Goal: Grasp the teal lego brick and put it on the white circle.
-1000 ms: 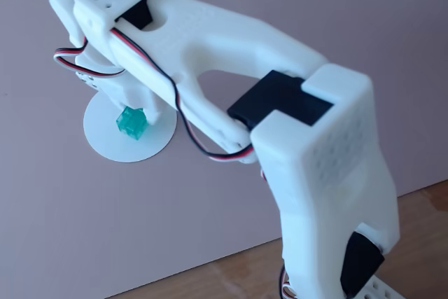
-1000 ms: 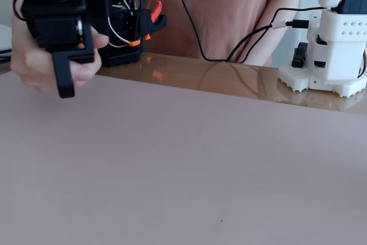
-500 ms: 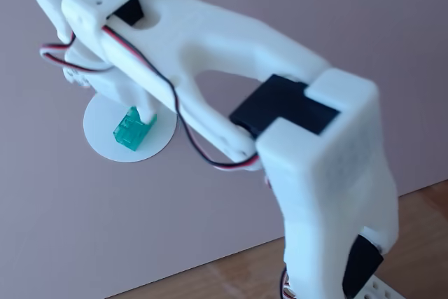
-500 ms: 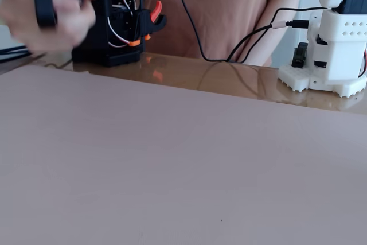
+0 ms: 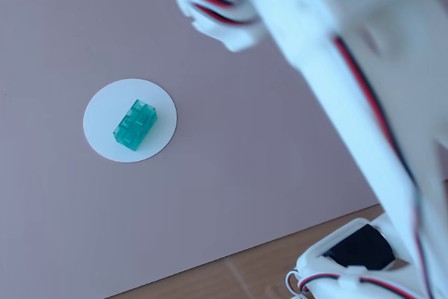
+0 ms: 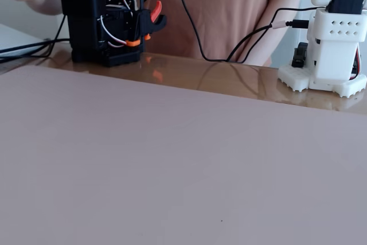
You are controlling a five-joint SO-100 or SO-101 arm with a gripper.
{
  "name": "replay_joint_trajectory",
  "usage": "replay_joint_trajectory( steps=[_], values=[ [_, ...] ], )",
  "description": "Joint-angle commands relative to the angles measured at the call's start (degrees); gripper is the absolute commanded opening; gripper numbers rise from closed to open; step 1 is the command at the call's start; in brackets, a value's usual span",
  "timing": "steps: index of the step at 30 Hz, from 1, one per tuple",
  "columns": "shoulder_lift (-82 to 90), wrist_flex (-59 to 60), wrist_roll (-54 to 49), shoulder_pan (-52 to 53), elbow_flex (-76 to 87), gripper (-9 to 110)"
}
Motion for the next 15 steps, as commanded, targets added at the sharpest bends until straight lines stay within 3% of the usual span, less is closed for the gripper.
replay_joint_trajectory(
  steps=[1,5,15],
  values=[
    [20.7,-5.0,-3.5,4.7,15.0,0],
    [38.7,-7.0,-6.9,8.0,27.5,0],
    [58.4,-7.8,-11.1,10.1,45.4,0]
  ],
)
